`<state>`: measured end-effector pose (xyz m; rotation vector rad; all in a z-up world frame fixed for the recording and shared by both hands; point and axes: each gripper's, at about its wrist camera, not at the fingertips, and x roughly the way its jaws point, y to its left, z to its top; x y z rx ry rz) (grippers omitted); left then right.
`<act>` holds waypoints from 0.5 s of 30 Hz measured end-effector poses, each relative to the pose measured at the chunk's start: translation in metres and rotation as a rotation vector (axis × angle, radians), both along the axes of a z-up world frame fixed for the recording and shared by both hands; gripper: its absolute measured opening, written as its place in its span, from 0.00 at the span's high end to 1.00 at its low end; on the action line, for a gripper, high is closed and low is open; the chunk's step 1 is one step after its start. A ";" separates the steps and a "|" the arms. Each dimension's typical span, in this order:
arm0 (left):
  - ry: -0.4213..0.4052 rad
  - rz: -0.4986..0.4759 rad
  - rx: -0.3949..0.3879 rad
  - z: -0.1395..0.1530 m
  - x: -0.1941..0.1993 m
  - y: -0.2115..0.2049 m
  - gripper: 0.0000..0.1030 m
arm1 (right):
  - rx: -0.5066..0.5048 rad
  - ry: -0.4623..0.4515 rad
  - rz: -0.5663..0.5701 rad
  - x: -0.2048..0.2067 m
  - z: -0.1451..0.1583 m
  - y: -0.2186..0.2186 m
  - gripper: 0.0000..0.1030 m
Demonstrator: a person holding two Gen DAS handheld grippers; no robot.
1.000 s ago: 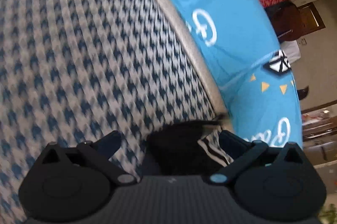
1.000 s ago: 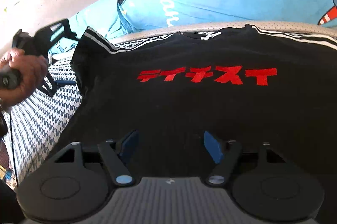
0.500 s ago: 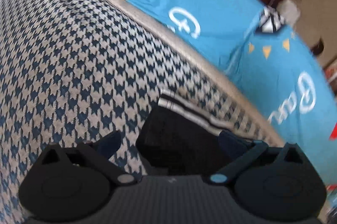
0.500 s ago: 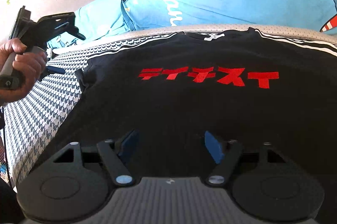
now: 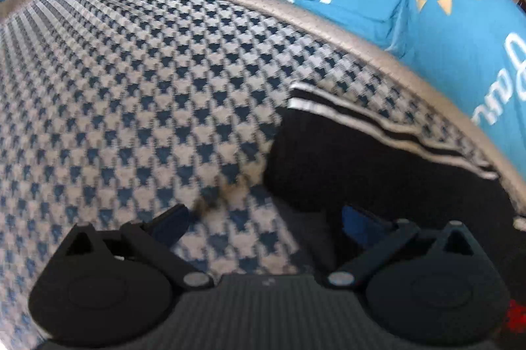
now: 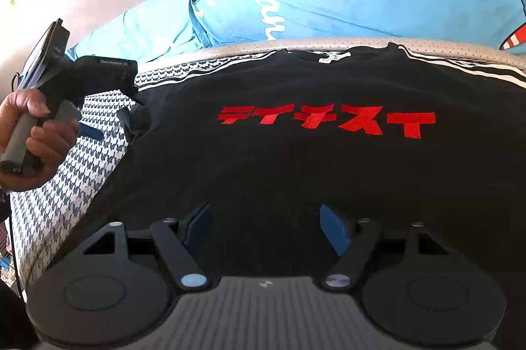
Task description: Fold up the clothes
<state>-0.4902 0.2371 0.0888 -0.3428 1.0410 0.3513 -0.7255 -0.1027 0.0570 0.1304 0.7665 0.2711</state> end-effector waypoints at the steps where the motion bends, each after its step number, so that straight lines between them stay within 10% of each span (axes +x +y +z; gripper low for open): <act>1: 0.008 0.001 0.007 -0.002 -0.002 0.000 0.00 | -0.002 -0.001 0.001 0.000 0.000 0.000 0.29; 15: 0.070 0.054 0.092 -0.009 -0.023 0.005 0.00 | 0.010 0.005 0.002 0.001 0.001 -0.001 0.29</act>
